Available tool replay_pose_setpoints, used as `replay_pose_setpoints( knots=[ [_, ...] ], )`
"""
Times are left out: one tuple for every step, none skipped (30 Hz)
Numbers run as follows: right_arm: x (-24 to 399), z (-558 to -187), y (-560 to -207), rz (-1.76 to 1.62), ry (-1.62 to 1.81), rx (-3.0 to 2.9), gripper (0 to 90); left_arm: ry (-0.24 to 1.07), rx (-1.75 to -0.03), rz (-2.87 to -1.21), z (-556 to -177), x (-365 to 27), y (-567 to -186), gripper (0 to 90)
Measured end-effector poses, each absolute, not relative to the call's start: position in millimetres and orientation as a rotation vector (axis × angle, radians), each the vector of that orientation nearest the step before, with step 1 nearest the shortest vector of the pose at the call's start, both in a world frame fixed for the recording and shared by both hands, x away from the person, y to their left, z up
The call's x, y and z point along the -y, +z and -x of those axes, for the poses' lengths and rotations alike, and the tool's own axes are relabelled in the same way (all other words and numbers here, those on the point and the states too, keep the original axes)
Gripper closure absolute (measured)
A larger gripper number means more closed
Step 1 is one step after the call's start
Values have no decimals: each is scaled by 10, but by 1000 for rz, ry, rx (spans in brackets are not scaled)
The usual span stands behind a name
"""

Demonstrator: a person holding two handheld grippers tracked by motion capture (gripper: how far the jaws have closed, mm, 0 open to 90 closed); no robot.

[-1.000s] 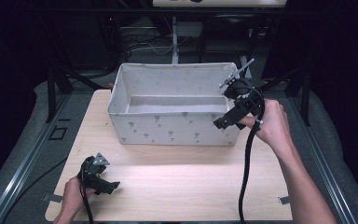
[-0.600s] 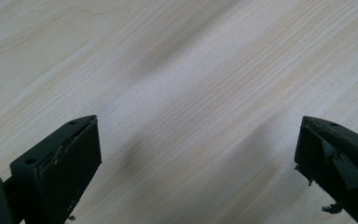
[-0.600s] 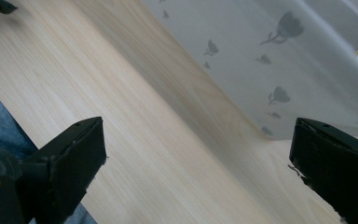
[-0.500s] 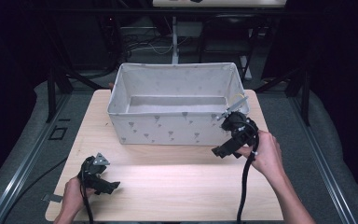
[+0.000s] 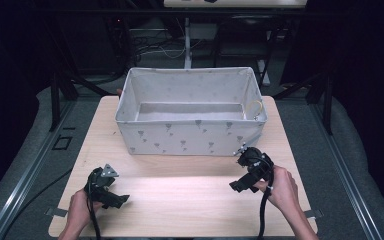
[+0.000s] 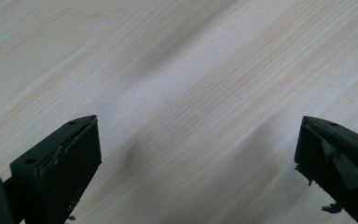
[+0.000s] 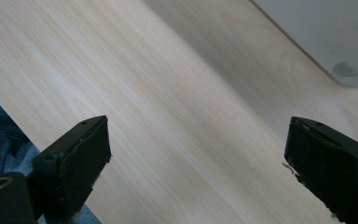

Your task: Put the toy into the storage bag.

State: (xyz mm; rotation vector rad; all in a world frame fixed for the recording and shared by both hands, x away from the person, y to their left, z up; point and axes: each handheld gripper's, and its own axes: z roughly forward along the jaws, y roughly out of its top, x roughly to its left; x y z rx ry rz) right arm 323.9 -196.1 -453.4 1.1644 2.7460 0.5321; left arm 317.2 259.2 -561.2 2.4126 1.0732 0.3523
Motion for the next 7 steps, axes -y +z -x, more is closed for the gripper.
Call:
replay_pose_setpoints(
  knots=[
    [1958,-3231,-4574,-1174,534,-2750,68,352,-1070,-2413,-3175,-2587,-5614,6],
    [1958,-3229,-4613,-1182,521,-2751,67,350,-1070,-2413,-3175,-2584,-5615,6],
    [1959,-3232,-4638,-1175,499,-2764,66,353,-1070,-2415,-3174,-2581,-5613,6],
    [1954,-3224,-4665,-1191,517,-2755,65,353,-1069,-2413,-3174,-2581,-5611,6],
    [1956,-3229,-4678,-1179,499,-2775,68,354,-1066,-2415,-3174,-2585,-5608,6],
    [1949,-3226,-4694,-1173,488,-2771,72,355,-1067,-2413,-3173,-2587,-5605,6],
    [1940,-3221,-4708,-1171,487,-2760,77,355,-1066,-2413,-3173,-2588,-5600,6]
  ],
)
